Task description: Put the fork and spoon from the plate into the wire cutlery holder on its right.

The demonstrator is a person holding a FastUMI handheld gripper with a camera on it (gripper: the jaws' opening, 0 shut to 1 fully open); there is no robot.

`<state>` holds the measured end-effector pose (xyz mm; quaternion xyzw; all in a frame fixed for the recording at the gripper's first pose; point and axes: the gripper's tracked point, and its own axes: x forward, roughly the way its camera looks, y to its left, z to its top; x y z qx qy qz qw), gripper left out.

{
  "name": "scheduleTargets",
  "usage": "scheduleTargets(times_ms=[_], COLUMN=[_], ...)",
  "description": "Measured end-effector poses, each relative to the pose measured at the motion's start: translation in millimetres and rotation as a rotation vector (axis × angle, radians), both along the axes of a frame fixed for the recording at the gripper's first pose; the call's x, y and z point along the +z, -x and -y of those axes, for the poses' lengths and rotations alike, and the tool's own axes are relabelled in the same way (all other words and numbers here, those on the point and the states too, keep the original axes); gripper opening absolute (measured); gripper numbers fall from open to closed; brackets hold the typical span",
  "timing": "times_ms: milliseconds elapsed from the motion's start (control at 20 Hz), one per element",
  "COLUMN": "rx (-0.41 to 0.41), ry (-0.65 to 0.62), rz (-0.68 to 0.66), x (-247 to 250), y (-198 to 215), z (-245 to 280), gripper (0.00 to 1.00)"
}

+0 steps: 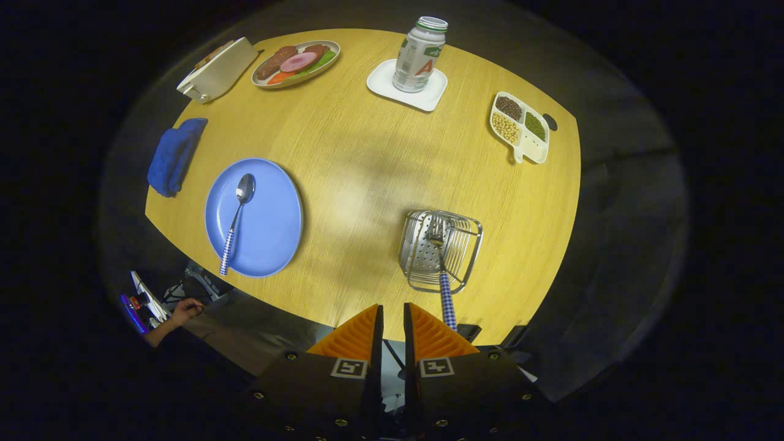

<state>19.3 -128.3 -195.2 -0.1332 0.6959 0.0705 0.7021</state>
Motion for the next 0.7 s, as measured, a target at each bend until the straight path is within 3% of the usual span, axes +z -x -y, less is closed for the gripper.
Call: scheduleTargets(times_ms=[300,700], rx=[0.0,0.07], ry=[-0.067,-0.146], rz=[0.009,0.011], x=[-15,-35], y=[22,25], z=[-57,-135], gripper=[0.17,0.17])
